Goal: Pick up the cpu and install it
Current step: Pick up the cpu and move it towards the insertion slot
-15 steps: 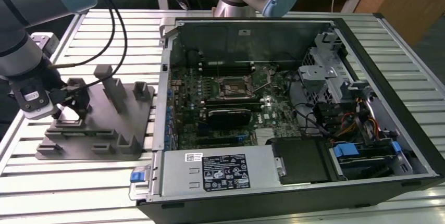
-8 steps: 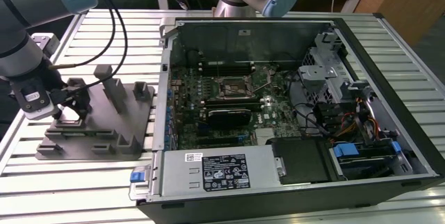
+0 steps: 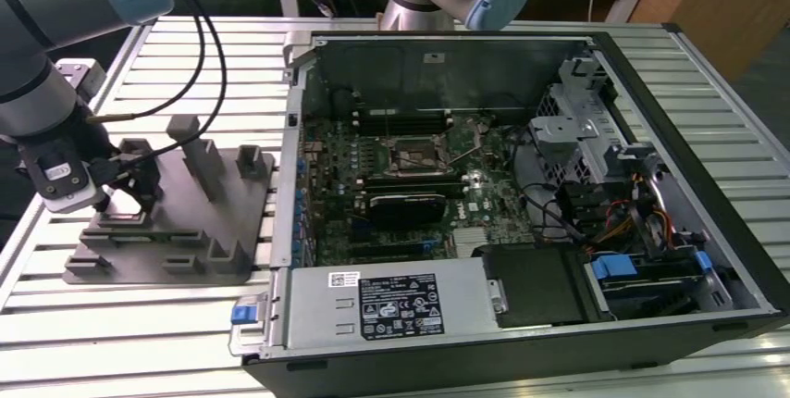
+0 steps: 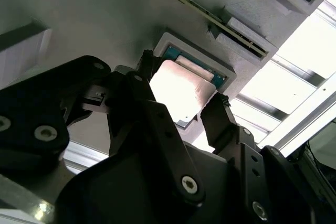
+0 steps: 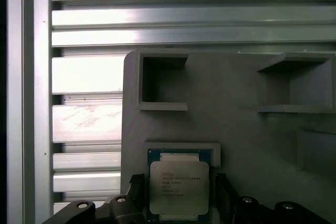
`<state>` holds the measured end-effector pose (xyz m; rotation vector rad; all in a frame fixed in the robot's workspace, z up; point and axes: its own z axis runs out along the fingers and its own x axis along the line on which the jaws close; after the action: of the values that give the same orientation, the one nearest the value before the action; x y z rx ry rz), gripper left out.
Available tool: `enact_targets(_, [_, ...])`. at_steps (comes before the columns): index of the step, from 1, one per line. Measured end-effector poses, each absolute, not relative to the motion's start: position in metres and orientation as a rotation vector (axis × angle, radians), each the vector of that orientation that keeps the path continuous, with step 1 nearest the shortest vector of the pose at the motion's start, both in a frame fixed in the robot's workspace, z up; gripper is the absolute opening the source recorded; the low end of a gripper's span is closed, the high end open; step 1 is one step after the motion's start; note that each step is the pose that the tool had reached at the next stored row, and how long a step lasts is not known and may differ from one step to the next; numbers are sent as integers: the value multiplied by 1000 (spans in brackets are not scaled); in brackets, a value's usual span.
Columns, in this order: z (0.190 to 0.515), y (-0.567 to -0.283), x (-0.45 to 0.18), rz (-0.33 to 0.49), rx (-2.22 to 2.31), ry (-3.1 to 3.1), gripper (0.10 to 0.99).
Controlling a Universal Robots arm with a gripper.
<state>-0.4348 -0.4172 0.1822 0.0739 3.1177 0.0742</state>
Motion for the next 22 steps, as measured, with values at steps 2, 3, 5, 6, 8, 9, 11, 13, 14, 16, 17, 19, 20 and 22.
enact_targets(2, [182, -417, -435, 74, 74, 3118, 647])
enact_targets(3, [182, -417, -435, 74, 74, 3118, 631])
enact_targets(5, [182, -417, -435, 74, 74, 3118, 565])
enact_targets(6, [182, -417, -435, 74, 74, 3118, 541])
enact_targets(8, [182, -417, -435, 75, 74, 3118, 541])
enact_targets(9, [182, -417, -435, 75, 74, 3118, 541])
enact_targets(11, [182, -417, -435, 75, 74, 3118, 541])
enact_targets(13, [182, -417, -435, 75, 74, 3118, 541])
enact_targets(14, [182, -417, -435, 75, 74, 3118, 541])
enact_targets(16, [184, -417, -435, 75, 74, 3118, 541])
enact_targets(17, [185, -417, -435, 75, 74, 3118, 541])
enact_targets(19, [189, -417, -435, 75, 74, 3118, 541])
enact_targets(20, [190, -417, -435, 75, 74, 3118, 541])
enact_targets(22, [193, -417, -435, 75, 74, 3118, 541])
